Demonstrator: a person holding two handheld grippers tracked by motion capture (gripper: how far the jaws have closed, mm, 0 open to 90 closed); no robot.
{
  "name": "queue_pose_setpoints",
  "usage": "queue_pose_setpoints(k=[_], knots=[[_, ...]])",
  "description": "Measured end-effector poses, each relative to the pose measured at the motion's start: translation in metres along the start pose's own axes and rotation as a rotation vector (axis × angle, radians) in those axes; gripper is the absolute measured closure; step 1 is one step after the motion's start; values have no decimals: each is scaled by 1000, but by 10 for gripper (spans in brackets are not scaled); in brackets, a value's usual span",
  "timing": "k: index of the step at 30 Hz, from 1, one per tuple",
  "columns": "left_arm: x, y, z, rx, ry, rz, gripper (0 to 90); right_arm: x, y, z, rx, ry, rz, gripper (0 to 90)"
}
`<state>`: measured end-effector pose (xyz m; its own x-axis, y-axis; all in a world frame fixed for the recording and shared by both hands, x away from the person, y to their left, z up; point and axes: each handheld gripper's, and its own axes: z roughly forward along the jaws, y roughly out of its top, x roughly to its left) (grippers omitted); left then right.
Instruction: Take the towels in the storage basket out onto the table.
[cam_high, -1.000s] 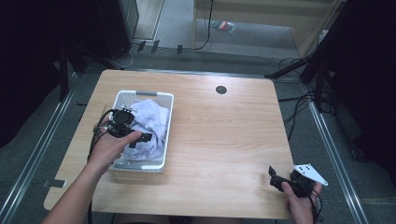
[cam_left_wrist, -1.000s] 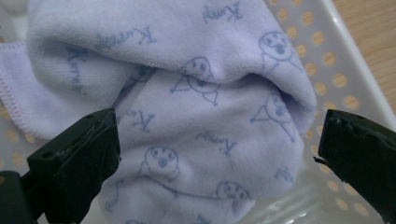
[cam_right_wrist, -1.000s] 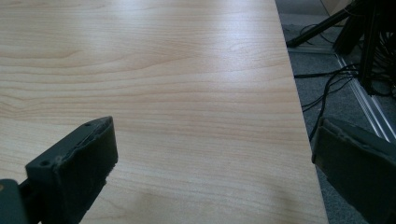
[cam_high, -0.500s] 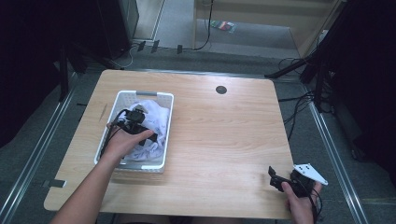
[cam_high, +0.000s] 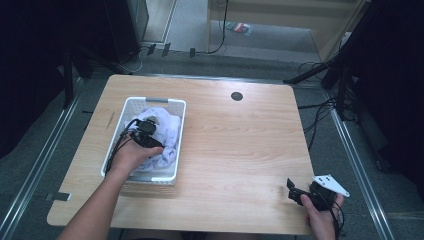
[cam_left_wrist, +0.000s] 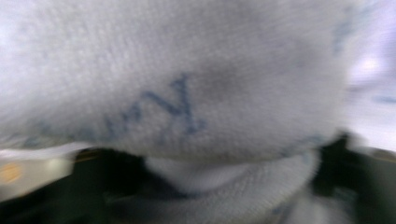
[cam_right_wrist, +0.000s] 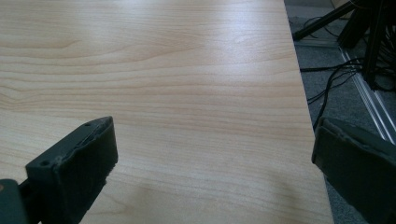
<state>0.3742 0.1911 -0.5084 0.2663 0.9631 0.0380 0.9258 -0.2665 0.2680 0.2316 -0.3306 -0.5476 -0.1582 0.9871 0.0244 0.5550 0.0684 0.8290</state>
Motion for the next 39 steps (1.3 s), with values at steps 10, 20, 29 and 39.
queue_pose_setpoints(k=[10,20,29,39], knots=[[5,-5,-4,-30,8,18,659,0,0,1,11,3,4,5],[16,-9,-47,-62,19,47,669,-1,1,2,21,6,2,5],[16,-6,-87,-97,5,69,668,0,1,2,25,-1,-2,16],[7,12,-124,-158,-9,80,666,-1,1,1,21,-4,7,17]])
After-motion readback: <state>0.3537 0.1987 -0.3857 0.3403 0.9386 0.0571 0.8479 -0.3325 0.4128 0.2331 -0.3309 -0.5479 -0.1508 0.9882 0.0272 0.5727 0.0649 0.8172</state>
